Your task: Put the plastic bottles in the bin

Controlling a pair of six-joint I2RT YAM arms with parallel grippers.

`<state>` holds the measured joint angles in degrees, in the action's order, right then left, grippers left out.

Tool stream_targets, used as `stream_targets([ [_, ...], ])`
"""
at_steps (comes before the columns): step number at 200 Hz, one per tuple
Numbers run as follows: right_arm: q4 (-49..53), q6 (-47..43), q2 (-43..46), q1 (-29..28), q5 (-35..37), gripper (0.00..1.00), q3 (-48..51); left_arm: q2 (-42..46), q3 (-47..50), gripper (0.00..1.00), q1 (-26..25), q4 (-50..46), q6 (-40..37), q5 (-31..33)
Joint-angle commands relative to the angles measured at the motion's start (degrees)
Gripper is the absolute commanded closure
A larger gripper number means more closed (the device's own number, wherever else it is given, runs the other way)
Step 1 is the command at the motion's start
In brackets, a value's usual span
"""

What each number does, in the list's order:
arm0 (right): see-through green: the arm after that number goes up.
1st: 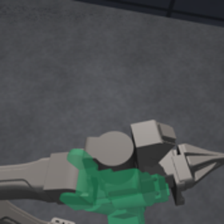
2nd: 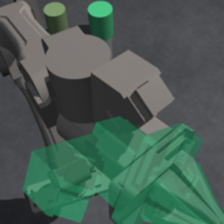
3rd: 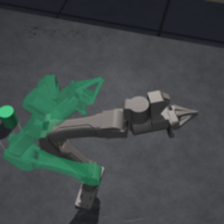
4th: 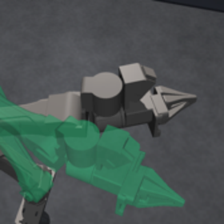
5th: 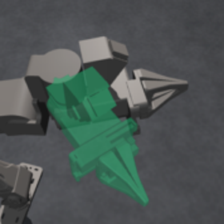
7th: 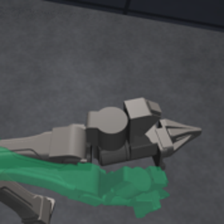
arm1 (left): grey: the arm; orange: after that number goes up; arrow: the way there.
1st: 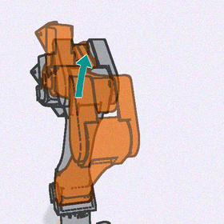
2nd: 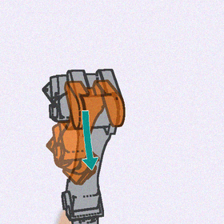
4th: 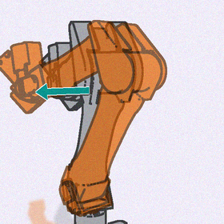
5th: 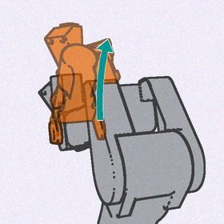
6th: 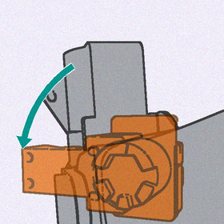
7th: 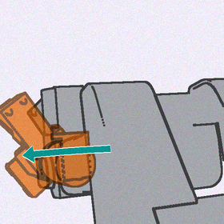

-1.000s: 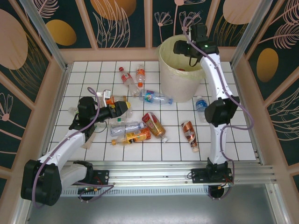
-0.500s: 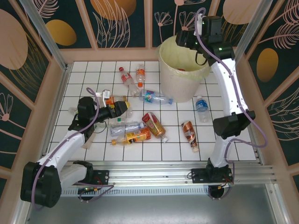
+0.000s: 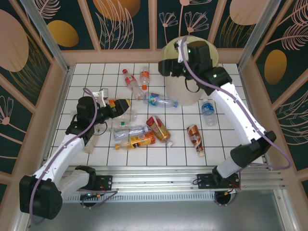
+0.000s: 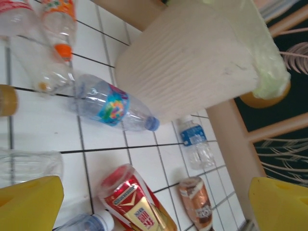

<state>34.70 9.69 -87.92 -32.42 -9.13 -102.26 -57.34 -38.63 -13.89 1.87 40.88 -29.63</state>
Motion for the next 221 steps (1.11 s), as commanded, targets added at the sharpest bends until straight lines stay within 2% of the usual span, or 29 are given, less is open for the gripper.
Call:
stream_targets([
  [1,-4.31,-0.11,4.65,-3.43,-0.05,0.2,6.17,1.56,-3.28,0.01,-0.21,-9.95,-3.21,6.3],
  [28,-6.48,0.7,9.92,-7.14,0.95,0.16,15.82,2.05,-5.13,0.01,-0.22,-15.43,-4.87,6.32],
  [58,-8.87,2.97,16.11,-9.05,0.27,0.01,26.29,2.97,-6.18,0.01,-0.2,-21.88,-7.42,5.89],
  [112,-11.2,7.22,27.91,-9.59,-1.68,0.01,40.04,3.42,-9.5,0.06,-0.95,-33.25,-15.67,4.67],
  [132,-12.01,8.63,31.35,-9.65,-2.25,0.01,43.55,1.89,-10.2,0.06,-4.71,-34.08,-16.1,7.1],
  [202,-12.12,10.48,38.47,-9.75,-2.86,0.01,49.79,-11.28,-15.6,0.12,-24.93,-42.74,-19.83,27.91],
  [221,-11.42,10.68,39.42,-9.81,-2.65,0.01,50.39,-16.26,-16.75,0.13,-29.0,-44.35,-22.28,28.73],
])
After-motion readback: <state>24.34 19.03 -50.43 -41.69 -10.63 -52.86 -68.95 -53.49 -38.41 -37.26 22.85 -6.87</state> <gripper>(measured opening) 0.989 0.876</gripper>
